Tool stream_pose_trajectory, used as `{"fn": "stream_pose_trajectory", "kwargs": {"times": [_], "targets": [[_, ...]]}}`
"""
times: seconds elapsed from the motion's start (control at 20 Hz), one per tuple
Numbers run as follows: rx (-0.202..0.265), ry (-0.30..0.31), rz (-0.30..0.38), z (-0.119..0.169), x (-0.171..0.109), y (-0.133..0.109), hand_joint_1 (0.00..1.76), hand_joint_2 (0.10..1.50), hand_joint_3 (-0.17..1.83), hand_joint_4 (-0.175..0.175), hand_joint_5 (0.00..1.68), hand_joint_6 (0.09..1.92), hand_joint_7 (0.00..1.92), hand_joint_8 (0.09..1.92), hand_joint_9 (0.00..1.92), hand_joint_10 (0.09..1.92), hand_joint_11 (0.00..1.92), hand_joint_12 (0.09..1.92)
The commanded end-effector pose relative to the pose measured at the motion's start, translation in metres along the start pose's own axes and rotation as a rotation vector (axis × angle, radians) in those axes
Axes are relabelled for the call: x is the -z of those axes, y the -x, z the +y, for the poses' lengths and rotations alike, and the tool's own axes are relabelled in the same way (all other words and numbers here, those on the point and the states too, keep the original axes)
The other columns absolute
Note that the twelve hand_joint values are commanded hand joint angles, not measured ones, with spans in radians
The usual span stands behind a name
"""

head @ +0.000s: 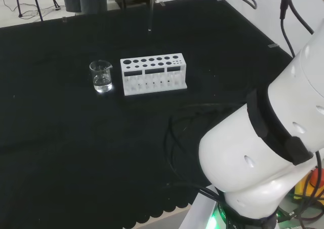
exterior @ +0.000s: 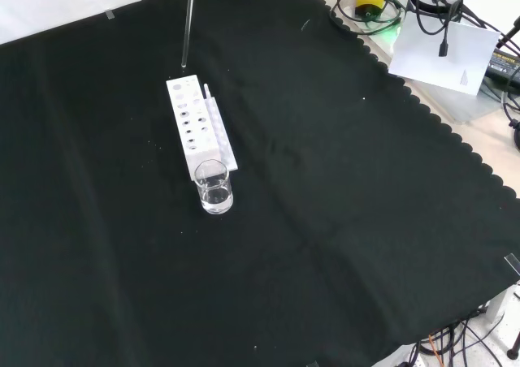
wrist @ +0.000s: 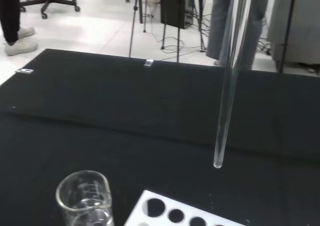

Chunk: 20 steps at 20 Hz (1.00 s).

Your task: Stir in the beaker to the left of the white test tube rack with the glass rod.

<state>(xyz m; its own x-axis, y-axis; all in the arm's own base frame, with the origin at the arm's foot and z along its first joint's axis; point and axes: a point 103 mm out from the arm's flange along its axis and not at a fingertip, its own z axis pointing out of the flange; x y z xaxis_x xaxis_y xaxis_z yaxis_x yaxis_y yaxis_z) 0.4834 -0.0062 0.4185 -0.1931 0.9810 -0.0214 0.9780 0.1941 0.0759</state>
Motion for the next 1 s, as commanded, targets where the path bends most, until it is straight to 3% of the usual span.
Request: {"fn": "stream_pose_trajectory", "kwargs": {"times": [0.05,0.45,0.75,1.0], "targets": [[0.122,0.0,0.025,0.025,-0.004,-0.054,1.39,1.1,0.0,-0.175,0.97,0.63,0.85,1.29,1.1,1.11,1.52,0.77],[0.261,-0.029,0.044,0.031,-0.022,-0.106,1.4,1.1,0.0,-0.175,0.97,0.63,0.85,1.29,1.1,1.11,1.53,0.77],[0.311,-0.049,0.046,0.034,-0.034,-0.12,1.4,1.1,0.0,-0.175,0.97,0.63,0.85,1.28,1.1,1.11,1.52,0.77],[0.325,-0.064,0.049,0.043,-0.044,-0.122,1.4,1.1,0.0,-0.175,0.97,0.63,0.86,1.28,1.1,1.11,1.52,0.77]]}}
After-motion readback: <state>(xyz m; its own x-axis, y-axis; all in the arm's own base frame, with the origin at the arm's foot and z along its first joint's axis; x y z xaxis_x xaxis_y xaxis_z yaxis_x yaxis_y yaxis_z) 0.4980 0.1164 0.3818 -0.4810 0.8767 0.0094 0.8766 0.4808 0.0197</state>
